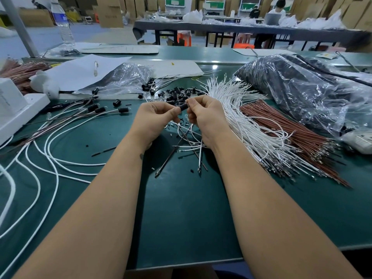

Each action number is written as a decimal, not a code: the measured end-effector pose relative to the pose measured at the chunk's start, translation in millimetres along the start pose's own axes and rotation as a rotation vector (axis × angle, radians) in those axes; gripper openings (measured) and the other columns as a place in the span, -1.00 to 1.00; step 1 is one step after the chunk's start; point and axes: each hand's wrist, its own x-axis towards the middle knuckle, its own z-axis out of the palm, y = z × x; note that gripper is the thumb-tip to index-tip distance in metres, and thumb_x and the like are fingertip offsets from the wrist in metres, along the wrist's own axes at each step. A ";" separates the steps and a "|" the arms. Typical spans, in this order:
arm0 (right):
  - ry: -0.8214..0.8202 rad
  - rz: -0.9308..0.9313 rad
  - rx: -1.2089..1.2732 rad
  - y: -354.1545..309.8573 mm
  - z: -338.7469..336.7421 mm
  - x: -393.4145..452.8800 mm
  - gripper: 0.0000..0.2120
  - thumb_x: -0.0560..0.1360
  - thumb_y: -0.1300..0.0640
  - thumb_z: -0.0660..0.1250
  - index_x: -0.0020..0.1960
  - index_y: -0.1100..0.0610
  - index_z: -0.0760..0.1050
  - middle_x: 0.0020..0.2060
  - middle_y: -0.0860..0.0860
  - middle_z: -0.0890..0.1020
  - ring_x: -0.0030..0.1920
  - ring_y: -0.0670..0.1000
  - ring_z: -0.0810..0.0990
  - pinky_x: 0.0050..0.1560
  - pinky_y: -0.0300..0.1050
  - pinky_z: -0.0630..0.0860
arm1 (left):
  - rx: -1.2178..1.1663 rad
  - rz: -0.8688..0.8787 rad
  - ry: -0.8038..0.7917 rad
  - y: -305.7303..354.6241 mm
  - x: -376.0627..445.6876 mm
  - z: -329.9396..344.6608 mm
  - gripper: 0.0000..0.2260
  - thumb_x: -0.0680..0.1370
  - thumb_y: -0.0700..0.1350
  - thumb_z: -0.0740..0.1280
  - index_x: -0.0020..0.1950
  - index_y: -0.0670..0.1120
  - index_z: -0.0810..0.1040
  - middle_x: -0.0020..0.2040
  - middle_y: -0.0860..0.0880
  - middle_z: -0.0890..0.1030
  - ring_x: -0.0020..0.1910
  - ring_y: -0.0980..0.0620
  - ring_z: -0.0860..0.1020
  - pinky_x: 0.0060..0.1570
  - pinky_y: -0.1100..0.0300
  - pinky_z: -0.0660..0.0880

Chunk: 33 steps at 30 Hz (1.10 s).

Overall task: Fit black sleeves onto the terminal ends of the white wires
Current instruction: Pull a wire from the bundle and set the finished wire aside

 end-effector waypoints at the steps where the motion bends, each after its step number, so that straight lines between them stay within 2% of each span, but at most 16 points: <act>1: 0.001 0.008 0.002 -0.9 -0.4 0.4 -0.85 0.60 0.25 0.25 -0.14 0.16 0.52 -0.39 0.00 0.52 -0.42 -0.10 0.46 -0.34 -0.26 0.48 | 0.003 0.004 -0.007 -0.3 -0.3 0.3 -0.90 0.52 -0.19 0.40 -0.18 -0.18 0.61 -0.56 0.16 0.52 -0.58 0.29 0.40 -0.49 0.54 0.27; 5: 0.016 0.055 0.025 -2.5 -0.9 1.8 -0.87 0.61 0.25 0.23 -0.07 0.21 0.52 -0.37 0.02 0.52 -0.42 -0.10 0.45 -0.36 -0.27 0.48 | 0.007 0.022 -0.022 -2.9 0.2 -0.8 -0.92 0.52 -0.20 0.40 -0.16 -0.17 0.62 -0.52 0.15 0.56 -0.56 0.30 0.42 -0.45 0.55 0.29; 8: 0.053 0.076 0.050 -3.4 -1.7 3.7 -0.89 0.61 0.24 0.23 0.00 0.24 0.52 -0.36 0.03 0.51 -0.41 -0.09 0.44 -0.33 -0.25 0.46 | 0.013 0.024 -0.017 -6.2 2.6 -1.8 -0.94 0.50 -0.20 0.42 -0.17 -0.09 0.63 -0.41 0.12 0.64 -0.43 0.29 0.53 -0.30 0.50 0.41; 10: 0.064 0.076 0.039 -4.1 -2.9 4.5 -0.90 0.61 0.24 0.24 -0.03 0.22 0.52 -0.35 0.03 0.51 -0.41 -0.08 0.43 -0.31 -0.24 0.46 | 0.025 0.030 -0.015 -8.1 3.3 -2.1 -0.92 0.49 -0.21 0.43 -0.18 -0.06 0.63 -0.39 0.12 0.65 -0.35 0.27 0.57 -0.23 0.47 0.44; 17: 0.056 0.023 -0.080 -4.5 -3.1 0.8 -0.82 0.60 0.19 0.27 -0.18 0.13 0.50 -0.38 0.00 0.52 -0.41 -0.09 0.44 -0.33 -0.26 0.45 | 0.039 0.035 0.005 -8.6 3.2 -2.2 -0.91 0.50 -0.19 0.43 -0.20 -0.05 0.64 -0.38 0.10 0.65 -0.39 0.28 0.55 -0.28 0.48 0.42; 21: 0.029 -0.021 -0.144 -3.4 -2.9 -0.4 -0.80 0.59 0.22 0.27 -0.21 0.13 0.50 -0.40 -0.01 0.53 -0.42 -0.11 0.45 -0.34 -0.25 0.46 | 0.042 0.031 0.020 -7.3 2.9 -1.6 -0.91 0.50 -0.20 0.43 -0.21 -0.08 0.63 -0.41 0.10 0.63 -0.42 0.28 0.53 -0.32 0.48 0.41; 24: 0.014 0.004 -0.088 -2.3 -3.0 0.5 -0.83 0.59 0.23 0.27 -0.18 0.15 0.51 -0.39 0.00 0.54 -0.45 -0.14 0.47 -0.37 -0.30 0.48 | 0.038 0.027 0.015 -5.4 2.3 -1.1 -0.92 0.49 -0.21 0.43 -0.20 -0.11 0.63 -0.42 0.09 0.62 -0.47 0.28 0.50 -0.37 0.49 0.38; 33: -0.001 0.056 -0.042 2.9 -1.5 2.4 -0.84 0.58 0.23 0.29 -0.19 0.16 0.50 -0.41 0.00 0.56 -0.44 -0.09 0.49 -0.35 -0.22 0.49 | 0.057 0.009 0.003 -3.5 0.6 -3.4 -0.91 0.49 -0.20 0.43 -0.22 -0.10 0.64 -0.42 0.07 0.63 -0.37 0.19 0.54 -0.24 0.40 0.47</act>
